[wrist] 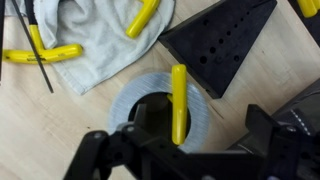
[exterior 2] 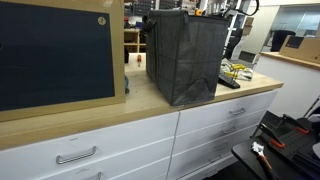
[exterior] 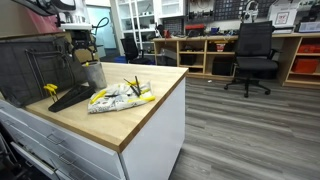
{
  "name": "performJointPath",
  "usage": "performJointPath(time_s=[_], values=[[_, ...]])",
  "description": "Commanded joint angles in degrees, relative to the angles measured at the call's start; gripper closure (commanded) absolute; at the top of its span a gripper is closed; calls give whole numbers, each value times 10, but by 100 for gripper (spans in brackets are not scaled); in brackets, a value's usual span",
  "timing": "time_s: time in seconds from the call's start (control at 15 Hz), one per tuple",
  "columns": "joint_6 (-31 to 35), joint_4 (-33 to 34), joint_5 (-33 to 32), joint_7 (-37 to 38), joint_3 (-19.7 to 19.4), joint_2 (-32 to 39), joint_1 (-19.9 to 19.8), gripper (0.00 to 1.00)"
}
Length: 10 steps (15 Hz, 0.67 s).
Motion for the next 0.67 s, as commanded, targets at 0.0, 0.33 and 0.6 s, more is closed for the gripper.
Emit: performJointPath(time_s=[0.0, 0.33, 0.6], values=[[0, 9, -10, -22, 2, 5, -1, 21], [1, 6, -7, -41, 1, 5, -5, 58], [3, 4, -4, -48, 0, 5, -9, 88]])
